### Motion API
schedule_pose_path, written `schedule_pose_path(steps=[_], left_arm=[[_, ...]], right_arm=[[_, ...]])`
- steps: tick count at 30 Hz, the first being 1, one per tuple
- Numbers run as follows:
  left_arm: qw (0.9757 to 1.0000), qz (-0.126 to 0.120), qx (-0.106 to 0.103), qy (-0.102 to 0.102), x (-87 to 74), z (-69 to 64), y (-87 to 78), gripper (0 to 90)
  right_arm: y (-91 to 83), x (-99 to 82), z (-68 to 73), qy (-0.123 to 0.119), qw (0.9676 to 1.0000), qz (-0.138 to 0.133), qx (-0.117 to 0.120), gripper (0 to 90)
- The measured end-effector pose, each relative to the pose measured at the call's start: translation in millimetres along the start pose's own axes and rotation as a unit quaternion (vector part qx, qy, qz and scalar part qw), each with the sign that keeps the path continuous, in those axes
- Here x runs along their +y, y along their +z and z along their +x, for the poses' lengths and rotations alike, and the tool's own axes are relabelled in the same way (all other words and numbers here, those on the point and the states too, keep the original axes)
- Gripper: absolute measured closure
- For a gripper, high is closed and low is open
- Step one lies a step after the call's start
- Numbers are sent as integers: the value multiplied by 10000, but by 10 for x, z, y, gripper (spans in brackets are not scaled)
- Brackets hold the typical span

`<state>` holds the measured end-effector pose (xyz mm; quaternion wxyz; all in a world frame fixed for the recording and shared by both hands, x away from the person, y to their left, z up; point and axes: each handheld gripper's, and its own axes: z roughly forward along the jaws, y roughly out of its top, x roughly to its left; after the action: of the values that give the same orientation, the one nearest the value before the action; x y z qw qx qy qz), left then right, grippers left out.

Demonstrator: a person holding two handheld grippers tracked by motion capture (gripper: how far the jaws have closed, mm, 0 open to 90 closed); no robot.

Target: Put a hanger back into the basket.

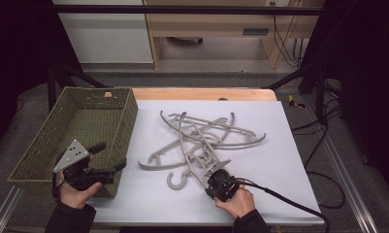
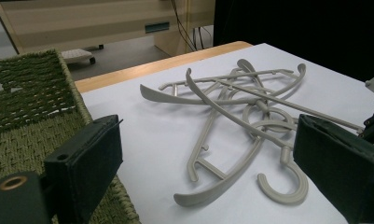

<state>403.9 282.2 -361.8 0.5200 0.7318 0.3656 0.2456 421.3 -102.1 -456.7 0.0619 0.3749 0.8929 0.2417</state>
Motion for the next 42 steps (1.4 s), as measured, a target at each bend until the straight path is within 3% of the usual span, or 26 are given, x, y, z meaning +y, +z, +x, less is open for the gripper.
schedule_pose_path(steps=[4,10,16,21,27,28,32,39,40,42], left_arm=[[10000,3,-23,19,5,-11,2,75],[9999,27,-58,78,12,-38,10,75],[9999,40,-83,145,21,-68,15,77],[9992,130,-150,343,31,-121,34,78],[9973,259,-266,632,37,-194,65,77],[9956,359,-342,796,35,-232,87,76],[9909,594,-463,1114,23,-312,131,75],[9792,955,-656,1666,-6,-450,227,72],[9792,955,-656,1666,-6,-450,227,72],[9736,1094,-724,1867,-36,-517,276,71]], right_arm=[[-95,1,-62,-60,9999,-116,72,821],[-285,-14,-194,-71,9986,-365,375,823],[-429,-10,-230,-192,9968,-564,535,824],[-570,-15,-247,-290,9940,-816,672,825],[-716,-19,-270,-472,9903,-930,914,824],[-768,-21,-250,-645,9884,-942,997,824],[-810,-22,-216,-820,9849,-969,1174,824],[-789,-15,-164,-1082,9795,-857,1466,824],[-788,-17,-155,-1171,9780,-848,1504,824],[-783,-17,-132,-1272,9755,-786,1616,824]])
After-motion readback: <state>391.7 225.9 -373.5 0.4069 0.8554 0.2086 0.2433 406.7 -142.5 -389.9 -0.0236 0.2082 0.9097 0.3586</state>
